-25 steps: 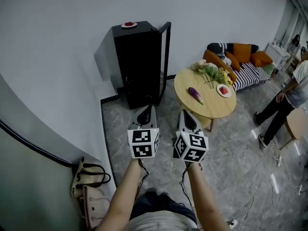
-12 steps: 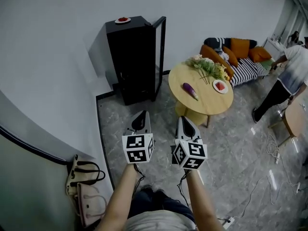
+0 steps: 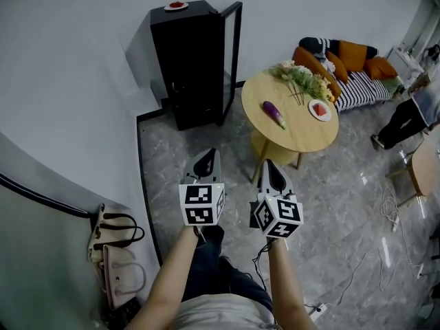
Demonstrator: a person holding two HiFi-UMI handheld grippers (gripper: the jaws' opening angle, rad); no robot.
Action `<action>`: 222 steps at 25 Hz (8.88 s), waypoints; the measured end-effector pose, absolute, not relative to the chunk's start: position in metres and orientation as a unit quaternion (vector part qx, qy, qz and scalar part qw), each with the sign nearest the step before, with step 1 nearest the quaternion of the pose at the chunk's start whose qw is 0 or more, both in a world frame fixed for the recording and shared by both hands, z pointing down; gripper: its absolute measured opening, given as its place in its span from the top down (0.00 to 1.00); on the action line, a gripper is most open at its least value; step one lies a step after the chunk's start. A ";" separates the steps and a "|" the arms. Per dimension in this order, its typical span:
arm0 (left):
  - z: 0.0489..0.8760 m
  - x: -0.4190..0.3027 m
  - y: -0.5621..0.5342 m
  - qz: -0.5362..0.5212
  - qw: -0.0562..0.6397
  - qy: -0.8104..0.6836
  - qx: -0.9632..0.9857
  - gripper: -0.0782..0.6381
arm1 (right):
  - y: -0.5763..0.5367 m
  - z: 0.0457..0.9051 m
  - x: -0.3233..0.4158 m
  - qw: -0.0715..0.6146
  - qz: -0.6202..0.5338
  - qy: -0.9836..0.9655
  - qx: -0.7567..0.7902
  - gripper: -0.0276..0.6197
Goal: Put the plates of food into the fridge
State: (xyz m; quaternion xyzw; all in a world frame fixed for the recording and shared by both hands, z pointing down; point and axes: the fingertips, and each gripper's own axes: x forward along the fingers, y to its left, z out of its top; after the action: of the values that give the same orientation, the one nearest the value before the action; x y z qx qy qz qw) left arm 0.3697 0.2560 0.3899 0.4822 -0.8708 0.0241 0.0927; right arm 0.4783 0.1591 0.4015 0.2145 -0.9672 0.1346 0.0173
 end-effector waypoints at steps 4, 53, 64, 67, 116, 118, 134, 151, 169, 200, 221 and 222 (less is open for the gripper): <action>0.390 0.346 0.237 0.022 0.089 -0.870 0.485 0.88 | 0.139 0.403 0.458 0.018 0.129 -0.967 0.219 0.94; 0.447 0.097 -0.053 0.027 0.164 -0.853 0.495 0.88 | -0.138 0.538 0.257 0.242 0.107 -0.948 0.178 0.74; 0.447 0.084 -0.101 0.031 0.171 -0.862 0.477 0.88 | -0.163 0.631 0.270 0.409 0.068 -0.906 0.088 0.62; 0.441 0.079 -0.102 0.030 0.167 -0.865 0.473 0.88 | -0.160 0.648 0.271 0.437 0.060 -0.895 0.071 0.62; 0.422 -0.074 0.120 -0.026 0.140 -0.962 0.232 0.88 | -0.027 0.538 -0.027 0.324 0.082 -0.937 -0.100 0.64; 0.418 -0.095 0.127 -0.029 0.134 -0.962 0.235 0.88 | -0.019 0.533 -0.051 0.320 0.079 -0.939 -0.098 0.64; 0.394 -0.250 0.211 -0.036 0.107 -0.962 0.250 0.88 | 0.039 0.491 -0.224 0.290 0.049 -0.954 -0.053 0.64; 0.400 -0.295 0.215 -0.042 0.109 -0.959 0.257 0.88 | 0.030 0.469 -0.326 0.234 0.042 -0.971 -0.007 0.64; 0.397 -0.336 0.184 -0.032 0.104 -0.962 0.250 0.88 | 0.017 0.467 -0.433 0.178 -0.006 -0.984 -0.013 0.64; 0.393 -0.344 0.182 -0.035 0.097 -0.962 0.253 0.88 | -0.008 0.494 -0.329 0.133 0.030 -0.990 0.040 0.93; 0.397 -0.347 0.208 -0.033 0.098 -0.972 0.212 0.88 | 0.022 0.491 -0.406 0.147 -0.015 -0.988 -0.036 0.94; 0.397 -0.347 0.210 -0.033 0.098 -0.972 0.209 0.88 | 0.024 0.490 -0.409 0.146 -0.015 -0.988 -0.037 0.94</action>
State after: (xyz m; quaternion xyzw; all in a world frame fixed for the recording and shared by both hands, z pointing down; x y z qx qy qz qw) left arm -0.3471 0.2097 0.3970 0.2093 -0.9724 -0.0326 0.0982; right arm -0.4093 0.0236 0.4905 -0.0373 -0.9884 -0.0152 0.1465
